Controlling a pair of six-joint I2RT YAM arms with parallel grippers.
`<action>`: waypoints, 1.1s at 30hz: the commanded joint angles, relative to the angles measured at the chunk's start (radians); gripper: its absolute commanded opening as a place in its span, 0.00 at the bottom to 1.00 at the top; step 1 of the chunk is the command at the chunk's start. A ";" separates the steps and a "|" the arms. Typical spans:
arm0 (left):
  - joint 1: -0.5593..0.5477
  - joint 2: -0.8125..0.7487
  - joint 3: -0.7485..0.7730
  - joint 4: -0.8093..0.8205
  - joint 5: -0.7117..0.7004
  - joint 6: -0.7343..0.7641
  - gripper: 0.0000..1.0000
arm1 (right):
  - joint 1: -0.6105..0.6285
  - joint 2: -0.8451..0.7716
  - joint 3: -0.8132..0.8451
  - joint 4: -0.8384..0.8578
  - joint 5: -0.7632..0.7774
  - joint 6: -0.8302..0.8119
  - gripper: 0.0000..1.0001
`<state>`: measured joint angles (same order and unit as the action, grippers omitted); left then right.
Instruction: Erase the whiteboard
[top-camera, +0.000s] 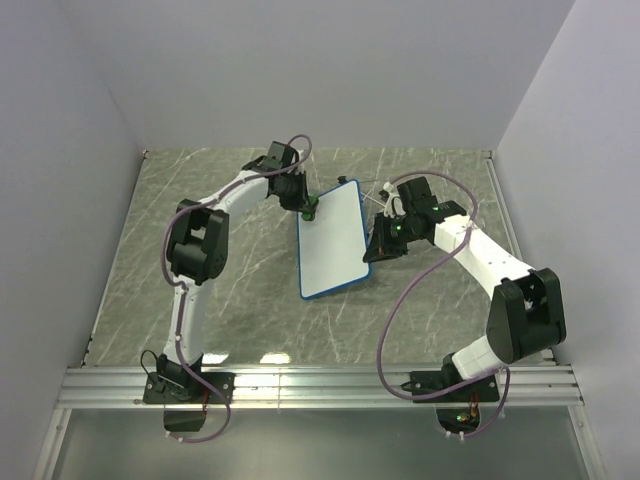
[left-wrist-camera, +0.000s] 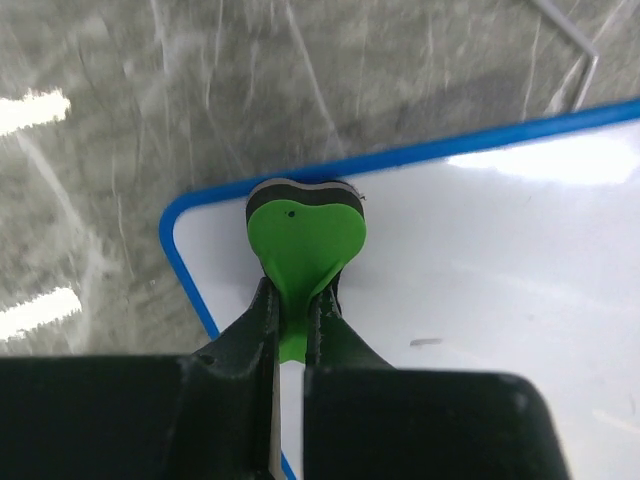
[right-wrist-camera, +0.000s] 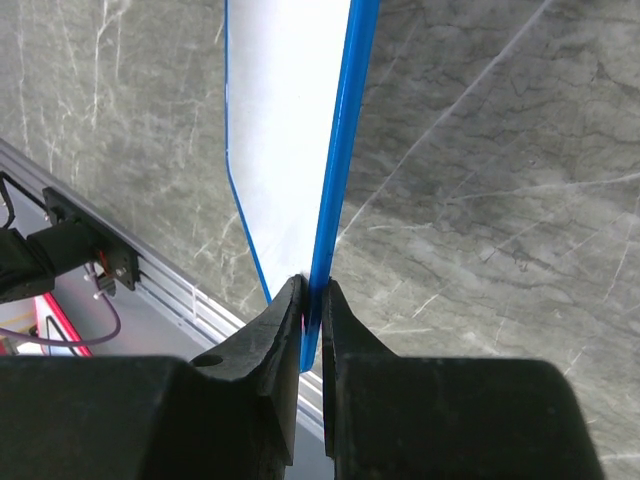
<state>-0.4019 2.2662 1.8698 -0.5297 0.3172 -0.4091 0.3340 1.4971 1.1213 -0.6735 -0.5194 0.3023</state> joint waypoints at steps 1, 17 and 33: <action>-0.037 -0.057 -0.078 -0.027 0.048 -0.028 0.00 | 0.014 -0.029 0.041 0.035 -0.027 -0.037 0.00; -0.215 -0.158 -0.027 -0.055 0.181 -0.013 0.00 | 0.014 -0.034 0.058 0.072 -0.022 -0.032 0.00; 0.152 -0.531 -0.475 -0.069 -0.196 -0.143 0.00 | 0.011 -0.080 0.250 0.115 -0.021 0.041 0.00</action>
<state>-0.2317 1.7966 1.4567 -0.5755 0.1722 -0.5365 0.3428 1.4738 1.2922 -0.6342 -0.5339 0.3237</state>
